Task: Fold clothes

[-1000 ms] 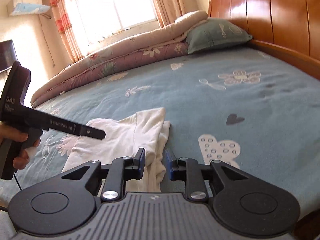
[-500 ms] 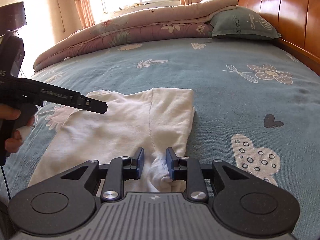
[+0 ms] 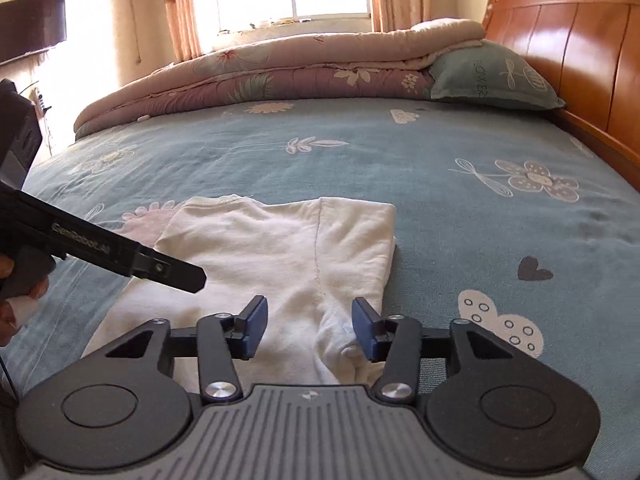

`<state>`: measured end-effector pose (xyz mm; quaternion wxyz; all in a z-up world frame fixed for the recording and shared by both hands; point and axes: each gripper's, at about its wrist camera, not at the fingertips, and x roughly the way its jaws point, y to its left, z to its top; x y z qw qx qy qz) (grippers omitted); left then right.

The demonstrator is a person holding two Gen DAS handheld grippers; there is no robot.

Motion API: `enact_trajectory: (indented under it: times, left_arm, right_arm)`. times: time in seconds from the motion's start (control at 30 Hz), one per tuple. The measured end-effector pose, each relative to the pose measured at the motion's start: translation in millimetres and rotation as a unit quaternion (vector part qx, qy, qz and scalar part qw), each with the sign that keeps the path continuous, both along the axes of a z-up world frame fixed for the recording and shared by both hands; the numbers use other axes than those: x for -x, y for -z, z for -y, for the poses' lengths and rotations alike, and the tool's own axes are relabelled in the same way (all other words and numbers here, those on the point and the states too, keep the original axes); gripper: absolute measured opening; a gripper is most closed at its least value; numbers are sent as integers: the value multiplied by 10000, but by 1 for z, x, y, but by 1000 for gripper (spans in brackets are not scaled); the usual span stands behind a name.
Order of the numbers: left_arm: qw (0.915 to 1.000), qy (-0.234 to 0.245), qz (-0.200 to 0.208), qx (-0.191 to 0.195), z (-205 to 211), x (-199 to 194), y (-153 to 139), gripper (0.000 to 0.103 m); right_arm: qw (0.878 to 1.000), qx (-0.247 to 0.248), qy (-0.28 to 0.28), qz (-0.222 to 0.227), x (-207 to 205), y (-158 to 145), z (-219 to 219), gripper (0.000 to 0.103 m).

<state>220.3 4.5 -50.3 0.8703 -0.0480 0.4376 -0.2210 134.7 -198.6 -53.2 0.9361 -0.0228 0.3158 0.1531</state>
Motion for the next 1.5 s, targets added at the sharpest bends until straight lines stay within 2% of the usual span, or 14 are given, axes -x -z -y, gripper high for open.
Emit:
enact_trajectory:
  times: [0.1,0.2,0.23,0.27,0.37,0.47,0.5,0.57,0.67,0.93,1.0,1.23,1.43,1.5]
  left_arm:
    - [9996,-98,-21,-246,7,-1,-21,66]
    - [9998,-42,138,-118,7,10,-47,68]
    - [10000,-44,86,-2,7,15,-50,72]
    - [9999,-74,-9,116,6,19,-50,76]
    - [9984,-179,-376,393,5,33,-39,78]
    - [9940,-390,-945,380,2,40,-13,77]
    - [9932,-431,-1013,381,1,43,-10,77]
    - [9942,-455,-888,390,0,51,-17,77]
    - [9966,-376,-629,372,2,58,-32,78]
    - [9980,-450,-416,166,5,59,-39,78]
    - [9976,-558,-378,169,0,57,-41,78]
    - [9965,-799,-216,72,-13,42,-50,78]
    - [9975,-681,-93,157,-12,14,-48,79]
    - [9979,-615,-68,205,-10,1,-43,80]
  right_arm:
    - [9999,117,30,-119,4,6,5,57]
    - [9996,-256,35,-97,13,-9,14,57]
    - [9995,-315,-52,-66,16,-13,14,57]
    - [9993,-328,-161,-46,19,-16,12,59]
    - [9984,-278,-443,-213,25,-9,1,68]
    - [9970,-216,-346,-660,25,9,-2,70]
    - [9970,-229,-321,-669,29,9,1,70]
    - [9974,-297,-355,-545,39,3,6,71]
    - [9977,-415,-414,-355,54,-6,14,88]
    - [9953,-628,-451,-588,52,-3,16,91]
    - [9953,-654,-512,-492,45,-9,16,103]
    - [9938,-795,-768,-109,5,-30,1,103]
    - [9945,-600,-561,-647,-26,9,-3,103]
    - [9953,-588,-600,-473,-21,14,-1,103]
